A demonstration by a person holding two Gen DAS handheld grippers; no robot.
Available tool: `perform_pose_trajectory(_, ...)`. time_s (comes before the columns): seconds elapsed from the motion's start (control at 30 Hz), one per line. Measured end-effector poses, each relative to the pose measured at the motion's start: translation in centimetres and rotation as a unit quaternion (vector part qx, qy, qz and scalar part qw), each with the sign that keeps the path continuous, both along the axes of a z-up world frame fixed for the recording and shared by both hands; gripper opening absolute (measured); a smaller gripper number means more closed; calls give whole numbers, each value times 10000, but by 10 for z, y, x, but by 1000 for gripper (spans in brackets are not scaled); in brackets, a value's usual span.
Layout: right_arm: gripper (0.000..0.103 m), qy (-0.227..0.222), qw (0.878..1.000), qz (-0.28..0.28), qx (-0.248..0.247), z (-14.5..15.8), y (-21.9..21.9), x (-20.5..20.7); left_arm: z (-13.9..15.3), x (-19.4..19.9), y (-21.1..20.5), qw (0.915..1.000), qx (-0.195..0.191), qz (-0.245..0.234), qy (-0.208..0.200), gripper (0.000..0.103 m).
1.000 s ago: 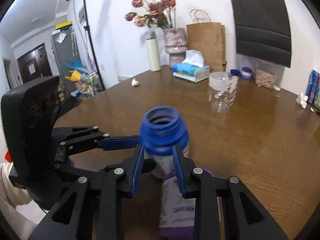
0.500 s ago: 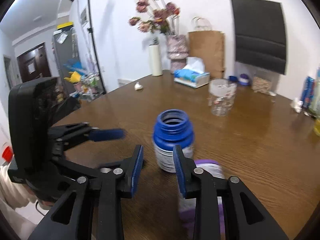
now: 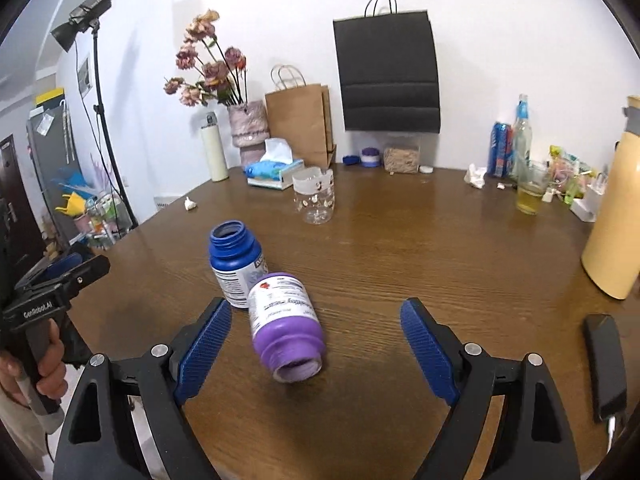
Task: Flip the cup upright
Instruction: 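Withdraw the left tool from the standing blue bottle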
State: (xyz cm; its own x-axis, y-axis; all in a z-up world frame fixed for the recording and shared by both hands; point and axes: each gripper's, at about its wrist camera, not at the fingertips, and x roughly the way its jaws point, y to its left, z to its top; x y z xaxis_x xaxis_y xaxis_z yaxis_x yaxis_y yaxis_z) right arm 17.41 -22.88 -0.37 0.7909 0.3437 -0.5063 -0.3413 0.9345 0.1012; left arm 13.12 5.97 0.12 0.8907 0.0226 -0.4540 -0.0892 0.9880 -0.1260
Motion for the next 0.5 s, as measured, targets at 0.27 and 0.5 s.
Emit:
perform_pose_trajectory(0.27, 90, -202, 9997, -133, 1, 6, -5, -21, 12, -9, -9, 9998, 168, -66, -76, 103)
perform_pose_trajectory(0.5, 90, -295, 9995, -102, 23, 9, -2, -25, 19, -18, -11, 9995, 225, -86, -189, 103)
